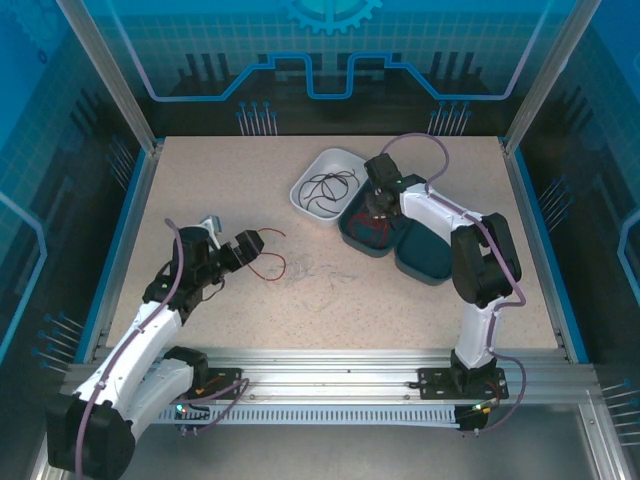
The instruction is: Untangle the cables
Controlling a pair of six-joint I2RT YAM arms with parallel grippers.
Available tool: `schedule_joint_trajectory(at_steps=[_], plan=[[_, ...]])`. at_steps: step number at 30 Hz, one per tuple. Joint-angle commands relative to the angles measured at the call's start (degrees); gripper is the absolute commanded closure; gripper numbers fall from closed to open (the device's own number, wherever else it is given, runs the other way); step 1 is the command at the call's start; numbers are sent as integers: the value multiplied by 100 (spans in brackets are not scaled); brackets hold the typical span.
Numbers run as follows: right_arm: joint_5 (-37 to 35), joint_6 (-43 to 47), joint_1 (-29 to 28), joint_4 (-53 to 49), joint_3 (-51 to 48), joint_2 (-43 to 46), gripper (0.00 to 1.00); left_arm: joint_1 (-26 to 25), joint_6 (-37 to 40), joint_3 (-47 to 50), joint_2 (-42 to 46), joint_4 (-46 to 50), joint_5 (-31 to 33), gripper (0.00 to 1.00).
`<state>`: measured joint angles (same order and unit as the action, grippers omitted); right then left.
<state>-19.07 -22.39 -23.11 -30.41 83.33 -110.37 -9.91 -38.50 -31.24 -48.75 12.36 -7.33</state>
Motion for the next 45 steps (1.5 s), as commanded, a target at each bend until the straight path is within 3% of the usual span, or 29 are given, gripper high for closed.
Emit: schedule_joint_trajectory(at_steps=[1,12,22,27,33,40,45], plan=[[-84,45,83,62,-95,104,69,34,150,-261,1,379,224,1],[-62,64,-78,44,-420,1078,60,33,42,-268,-23,619,492,1],[194,149,-1316,8,-283,1659,56,351,-327,-218,-470,881,788,1],[503,160,-2125,-232,390,1008,58,593,-439,-100,-574,856,853,1],[955,392,-2764,-882,1867,-298,61,808,-570,99,-526,843,834,1],[1309,619,-2943,-1930,3652,-1872,64,851,-614,274,-280,861,881,1],[1137,884,-3028,-2122,4122,-2552,64,859,-546,272,-68,935,1044,1]])
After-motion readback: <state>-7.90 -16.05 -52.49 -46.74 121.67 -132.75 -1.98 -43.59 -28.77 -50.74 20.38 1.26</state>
